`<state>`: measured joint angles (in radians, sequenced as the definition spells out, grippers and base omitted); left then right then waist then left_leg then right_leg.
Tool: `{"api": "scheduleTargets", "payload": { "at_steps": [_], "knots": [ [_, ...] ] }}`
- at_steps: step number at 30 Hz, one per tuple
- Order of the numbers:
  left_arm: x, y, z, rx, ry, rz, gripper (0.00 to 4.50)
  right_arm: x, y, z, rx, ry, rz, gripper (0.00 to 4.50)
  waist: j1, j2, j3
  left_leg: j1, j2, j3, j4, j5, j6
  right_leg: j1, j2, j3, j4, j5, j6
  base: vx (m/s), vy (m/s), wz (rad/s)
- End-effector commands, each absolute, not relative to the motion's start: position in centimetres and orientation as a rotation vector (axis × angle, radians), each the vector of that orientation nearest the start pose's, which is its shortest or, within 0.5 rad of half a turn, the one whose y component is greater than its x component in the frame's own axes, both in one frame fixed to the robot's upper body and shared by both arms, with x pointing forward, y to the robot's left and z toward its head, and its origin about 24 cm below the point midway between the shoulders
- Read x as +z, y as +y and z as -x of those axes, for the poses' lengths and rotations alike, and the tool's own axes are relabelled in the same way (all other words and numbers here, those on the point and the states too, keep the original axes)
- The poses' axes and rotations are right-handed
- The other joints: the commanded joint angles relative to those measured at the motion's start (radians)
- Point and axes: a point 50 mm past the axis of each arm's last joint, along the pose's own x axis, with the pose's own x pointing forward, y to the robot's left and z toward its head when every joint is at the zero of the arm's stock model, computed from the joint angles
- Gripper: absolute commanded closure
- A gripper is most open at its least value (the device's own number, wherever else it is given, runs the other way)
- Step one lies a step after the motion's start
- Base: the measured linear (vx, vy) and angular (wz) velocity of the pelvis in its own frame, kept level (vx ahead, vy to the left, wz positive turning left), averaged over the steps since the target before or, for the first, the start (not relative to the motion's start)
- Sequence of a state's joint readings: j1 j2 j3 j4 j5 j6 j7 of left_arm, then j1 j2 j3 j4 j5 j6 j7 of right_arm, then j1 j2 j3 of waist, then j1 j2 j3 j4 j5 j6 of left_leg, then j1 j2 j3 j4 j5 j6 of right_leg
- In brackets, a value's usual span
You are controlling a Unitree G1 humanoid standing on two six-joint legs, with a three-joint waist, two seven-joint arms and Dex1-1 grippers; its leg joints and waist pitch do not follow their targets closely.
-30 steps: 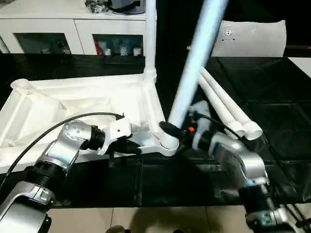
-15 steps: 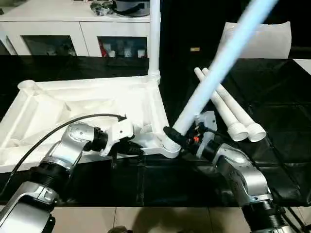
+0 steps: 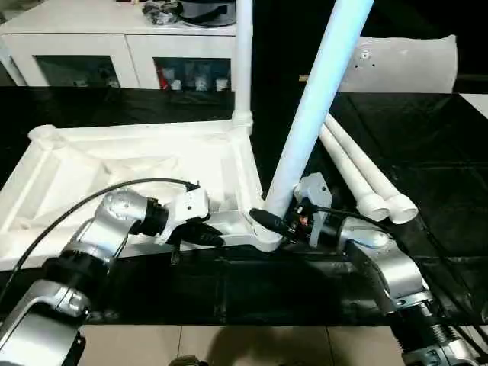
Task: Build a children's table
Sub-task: Insert table leg to table base, then rotate leg to tighten
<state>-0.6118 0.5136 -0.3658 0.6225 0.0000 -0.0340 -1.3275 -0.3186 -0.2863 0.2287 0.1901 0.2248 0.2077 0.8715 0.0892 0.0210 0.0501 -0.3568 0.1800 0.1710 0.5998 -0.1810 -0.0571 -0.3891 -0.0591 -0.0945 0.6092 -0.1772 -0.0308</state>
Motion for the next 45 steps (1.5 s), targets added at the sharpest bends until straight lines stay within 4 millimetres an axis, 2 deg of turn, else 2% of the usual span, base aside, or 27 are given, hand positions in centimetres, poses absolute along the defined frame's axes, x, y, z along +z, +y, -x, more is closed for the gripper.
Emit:
{"api": "scheduleTargets", "payload": {
  "at_steps": [1, 2, 4, 9, 10, 11, 15, 18, 19, 20, 21, 23, 24, 25, 26, 27, 28, 29, 30, 31, 32, 35, 37, 40, 41, 43, 45],
  "knots": [
    [7.4, 16.5, -32.2, -1.425, 0.449, -0.637, 4.5, 2.0, -9.5, -25.5, 1.256, 0.405, 0.03, 2.59, 0.002, 0.009, -0.051, 0.018, 0.051, -0.024, -0.079, -0.333, 0.008, 0.038, -0.098, 0.061, -0.108, -0.455, -0.119, 0.0, 0.0, 0.0],
    [7.5, 16.5, -32.3, -1.425, 0.451, -0.64, 4.5, 2.0, -9.4, -25.3, 1.27, 0.41, 0.026, 2.59, 0.002, 0.009, -0.047, 0.026, 0.05, -0.025, -0.079, -0.365, 0.003, 0.035, -0.1, 0.059, -0.115, -0.516, -0.107, 0.0, 0.0, 0.0],
    [7.7, 16.5, -32.7, -1.415, 0.452, -0.649, 4.5, 2.1, -9.3, -24.9, 1.3, 0.417, 0.025, 2.59, 0.005, 0.009, -0.05, 0.032, 0.05, -0.029, -0.078, -0.378, -0.006, 0.034, -0.104, 0.058, -0.121, -0.57, -0.086, 0.0, 0.0, 0.0],
    [7.8, 17.0, -33.4, -1.352, 0.451, -0.657, 4.5, 1.9, -9.0, -25.0, 1.279, 0.408, 0.036, 2.59, 0.009, 0.009, -0.053, 0.028, 0.052, -0.032, -0.083, -0.377, -0.007, 0.036, -0.105, 0.056, -0.119, -0.539, -0.088, 0.0, 0.0, 0.0],
    [7.8, 17.1, -33.4, -1.35, 0.45, -0.658, 4.5, 1.9, -9.0, -25.1, 1.272, 0.405, 0.041, 2.59, 0.009, 0.015, -0.053, 0.025, 0.054, -0.033, -0.086, -0.377, -0.011, 0.038, -0.106, 0.057, -0.118, -0.523, -0.095, 0.0, 0.0, 0.0],
    [7.8, 17.1, -33.4, -1.347, 0.449, -0.654, 4.5, 1.9, -9.0, -25.1, 1.264, 0.403, 0.042, 2.59, 0.009, 0.013, -0.052, 0.025, 0.055, -0.033, -0.086, -0.38, -0.01, 0.037, -0.105, 0.056, -0.118, -0.521, -0.095, 0.0, 0.0, 0.0],
    [7.5, 17.5, -33.3, -1.27, 0.432, -0.593, 4.5, 2.2, -8.7, -26.4, 1.124, 0.35, 0.029, 2.59, 0.006, 0.013, -0.053, 0.026, 0.054, -0.034, -0.085, -0.382, -0.017, 0.036, -0.109, 0.058, -0.116, -0.531, -0.102, 0.0, 0.0, 0.0],
    [7.6, 17.7, -33.1, -1.195, 0.424, -0.547, 4.5, 2.4, -8.6, -27.7, 0.993, 0.325, 0.005, 2.59, -0.004, 0.011, -0.049, 0.029, 0.053, -0.037, -0.086, -0.414, -0.024, 0.031, -0.109, 0.052, -0.122, -0.585, -0.089, 0.0, 0.0, 0.0],
    [7.7, 17.5, -32.8, -1.165, 0.409, -0.509, 4.5, 2.6, -8.5, -28.4, 0.929, 0.312, -0.008, 2.59, -0.009, 0.012, -0.047, 0.029, 0.053, -0.04, -0.088, -0.432, -0.028, 0.029, -0.108, 0.049, -0.125, -0.601, -0.086, 0.0, 0.0, 0.0],
    [7.8, 17.3, -32.6, -1.15, 0.4, -0.486, 4.5, 2.7, -8.4, -28.7, 0.896, 0.305, -0.016, 2.59, -0.017, 0.014, -0.047, 0.022, 0.054, -0.044, -0.091, -0.44, -0.035, 0.034, -0.109, 0.046, -0.121, -0.6, -0.086, 0.0, 0.0, 0.0],
    [7.8, 17.0, -32.1, -1.123, 0.394, -0.45, 4.5, 2.9, -8.1, -29.2, 0.848, 0.296, -0.037, 2.59, -0.018, 0.01, -0.049, 0.022, 0.055, -0.045, -0.091, -0.445, -0.038, 0.035, -0.111, 0.045, -0.119, -0.599, -0.083, 0.0, 0.0, 0.0],
    [7.7, 16.5, -31.6, -1.089, 0.396, -0.427, 4.5, 3.1, -7.8, -29.7, 0.805, 0.285, -0.05, 2.59, -0.031, 0.019, -0.048, 0.02, 0.058, -0.048, -0.095, -0.456, -0.042, 0.035, -0.109, 0.045, -0.116, -0.569, -0.094, 0.0, 0.0, 0.0],
    [7.6, 16.1, -31.3, -1.061, 0.398, -0.421, 4.5, 3.2, -7.5, -30.1, 0.778, 0.276, -0.05, 2.59, -0.041, 0.014, -0.048, 0.018, 0.058, -0.048, -0.095, -0.461, -0.041, 0.036, -0.108, 0.047, -0.112, -0.544, -0.103, 0.0, 0.0, 0.0],
    [7.5, 15.3, -30.8, -1.04, 0.394, -0.403, 4.5, 3.2, -7.3, -30.6, 0.736, 0.277, -0.056, 2.59, -0.048, 0.001, -0.047, 0.016, 0.055, -0.044, -0.095, -0.456, -0.034, 0.034, -0.105, 0.048, -0.117, -0.539, -0.108, 0.0, 0.0, 0.0],
    [7.4, 14.3, -30.2, -1.023, 0.392, -0.381, 4.5, 3.2, -7.0, -31.0, 0.699, 0.282, -0.06, 2.59, -0.053, 0.005, -0.05, 0.019, 0.057, -0.044, -0.09, -0.433, -0.035, 0.034, -0.114, 0.054, -0.108, -0.516, -0.132, 0.0, 0.0, 0.0],
    [7.3, 13.8, -29.8, -1.013, 0.391, -0.364, 4.5, 3.2, -6.8, -31.3, 0.676, 0.286, -0.064, 2.59, -0.058, 0.005, -0.045, 0.014, 0.054, -0.041, -0.09, -0.42, -0.028, 0.034, -0.109, 0.052, -0.113, -0.524, -0.129, 0.0, 0.0, 0.0],
    [7.4, 12.9, -29.3, -1.018, 0.387, -0.358, 4.5, 3.2, -6.6, -31.6, 0.655, 0.293, -0.065, 2.59, -0.053, 0.001, -0.047, 0.022, 0.048, -0.035, -0.082, -0.398, -0.013, 0.027, -0.105, 0.054, -0.12, -0.537, -0.119, 0.0, 0.0, 0.0],
    [7.4, 12.6, -29.2, -1.02, 0.386, -0.353, 4.5, 3.2, -6.4, -31.8, 0.649, 0.295, -0.068, 2.59, -0.053, 0.001, -0.047, 0.022, 0.048, -0.035, -0.082, -0.398, -0.013, 0.027, -0.105, 0.054, -0.12, -0.537, -0.119, 0.0, 0.0, 0.0],
    [7.5, 11.9, -28.9, -1.024, 0.384, -0.342, 4.5, 3.2, -6.2, -32.0, 0.635, 0.3, -0.077, 2.59, -0.053, 0.0, -0.049, 0.013, 0.05, -0.036, -0.086, -0.372, -0.008, 0.035, -0.103, 0.056, -0.114, -0.5, -0.123, 0.0, 0.0, 0.0],
    [7.5, 11.5, -28.7, -1.024, 0.382, -0.343, 4.5, 3.3, -6.0, -32.2, 0.626, 0.297, -0.072, 2.59, -0.051, -0.003, -0.049, 0.016, 0.05, -0.032, -0.085, -0.364, -0.004, 0.03, -0.098, 0.057, -0.113, -0.473, -0.127, 0.0, 0.0, 0.0],
    [7.6, 11.0, -28.5, -1.012, 0.386, -0.35, 4.5, 3.4, -5.8, -32.6, 0.598, 0.309, -0.087, 2.59, -0.052, -0.007, -0.05, 0.015, 0.051, -0.031, -0.086, -0.354, -0.004, 0.032, -0.097, 0.059, -0.107, -0.444, -0.138, 0.0, 0.0, 0.0],
    [7.6, 10.8, -28.2, -1.003, 0.391, -0.355, 4.5, 3.3, -5.7, -32.7, 0.582, 0.32, -0.1, 2.59, -0.049, -0.006, -0.05, 0.013, 0.048, -0.028, -0.085, -0.334, 0.004, 0.033, -0.096, 0.06, -0.107, -0.424, -0.139, 0.0, 0.0, 0.0],
    [7.6, 10.8, -28.0, -0.988, 0.402, -0.347, 4.5, 3.3, -5.5, -32.7, 0.593, 0.321, -0.094, 2.59, -0.05, -0.008, -0.051, 0.007, 0.05, -0.03, -0.089, -0.312, 0.004, 0.04, -0.094, 0.06, -0.1, -0.39, -0.14, 0.0, 0.0, 0.0],
    [7.5, 11.1, -27.9, -0.955, 0.423, -0.364, 4.5, 3.3, -5.0, -32.6, 0.641, 0.314, -0.078, 2.59, -0.051, -0.005, -0.051, 0.009, 0.05, -0.029, -0.087, -0.316, 0.003, 0.039, -0.094, 0.06, -0.102, -0.39, -0.141, 0.0, 0.0, 0.0],
    [7.5, 11.3, -28.1, -0.945, 0.427, -0.38, 4.5, 3.2, -5.1, -32.7, 0.628, 0.311, -0.083, 2.03, -0.051, -0.008, -0.05, 0.008, 0.05, -0.028, -0.087, -0.316, 0.004, 0.038, -0.095, 0.06, -0.103, -0.393, -0.142, 0.0, 0.0, 0.0],
    [7.5, 11.7, -28.3, -0.933, 0.432, -0.395, 4.5, 3.1, -5.3, -32.9, 0.6, 0.312, -0.095, 1.89, -0.052, -0.004, -0.05, 0.009, 0.049, -0.029, -0.088, -0.321, 0.004, 0.038, -0.095, 0.06, -0.104, -0.404, -0.14, 0.0, 0.0, 0.0],
    [7.5, 11.8, -28.4, -0.924, 0.432, -0.396, 4.5, 3.0, -5.4, -32.9, 0.587, 0.311, -0.093, 1.83, -0.05, -0.003, -0.051, 0.016, 0.05, -0.027, -0.086, -0.328, 0.0, 0.033, -0.095, 0.062, -0.107, -0.404, -0.146, 0.0, 0.0, 0.0]
  ]
}}
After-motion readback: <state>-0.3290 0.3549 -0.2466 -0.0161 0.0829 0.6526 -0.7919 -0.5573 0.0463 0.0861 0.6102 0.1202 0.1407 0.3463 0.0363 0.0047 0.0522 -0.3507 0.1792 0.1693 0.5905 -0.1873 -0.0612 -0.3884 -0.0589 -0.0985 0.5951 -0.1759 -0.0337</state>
